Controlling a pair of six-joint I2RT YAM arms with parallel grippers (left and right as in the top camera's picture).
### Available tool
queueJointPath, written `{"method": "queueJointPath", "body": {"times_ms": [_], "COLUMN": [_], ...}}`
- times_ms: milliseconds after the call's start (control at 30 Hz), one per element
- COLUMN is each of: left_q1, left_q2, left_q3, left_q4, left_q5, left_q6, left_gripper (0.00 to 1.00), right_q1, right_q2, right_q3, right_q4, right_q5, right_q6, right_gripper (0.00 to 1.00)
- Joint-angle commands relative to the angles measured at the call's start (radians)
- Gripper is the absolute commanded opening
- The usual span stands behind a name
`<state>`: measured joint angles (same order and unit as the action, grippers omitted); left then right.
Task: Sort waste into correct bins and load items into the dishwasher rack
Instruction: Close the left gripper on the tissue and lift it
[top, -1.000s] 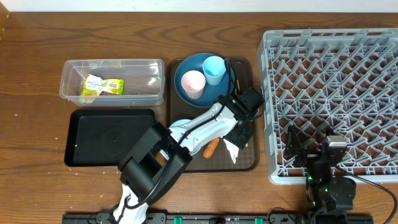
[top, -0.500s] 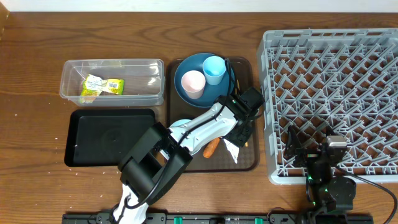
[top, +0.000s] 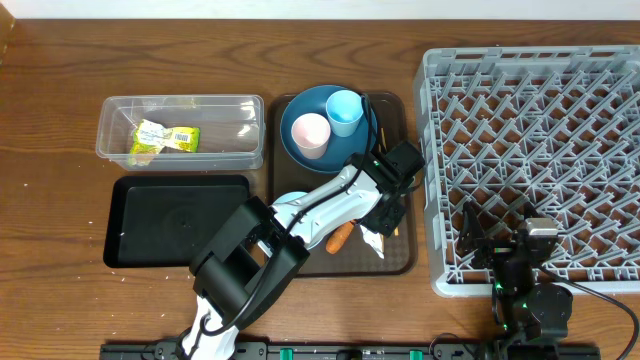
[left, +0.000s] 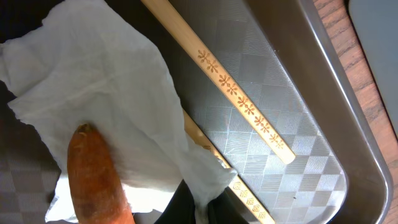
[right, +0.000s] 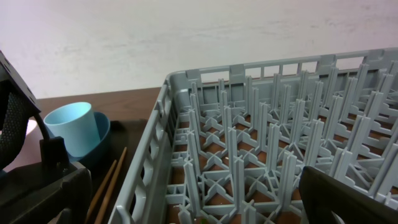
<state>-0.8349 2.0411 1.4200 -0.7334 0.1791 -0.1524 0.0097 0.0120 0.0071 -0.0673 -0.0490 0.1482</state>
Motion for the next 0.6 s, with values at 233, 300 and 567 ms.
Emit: {"method": "queueJointPath", "body": {"times_ms": [233,300,567], "left_q1": [0.048,0.064,0.121], "left_q2": [-0.109,-0.142,-0.258], "left_q3": [0.026,0.026,0.026], "left_q4": [-0.005,-0.005,-0.006], "left_q5": [-0.008,-0.008,-0.008], "left_q6": [0.009,0.009,0.009], "left_gripper": [0.06,0.06,0.06], "right_q1": [-0.003,-0.003,-0.003], "right_q2": [-0.005,-0.005,-0.005], "right_q3": [-0.002,-0.002,-0.002], "right_q4": [-0.003,-0.003,-0.003], "right_q5": [0.000,0.000,0.000], "right_q6": [-0.007,-0.007,-0.007], "right_gripper": [0.99,0.99,0.99]}}
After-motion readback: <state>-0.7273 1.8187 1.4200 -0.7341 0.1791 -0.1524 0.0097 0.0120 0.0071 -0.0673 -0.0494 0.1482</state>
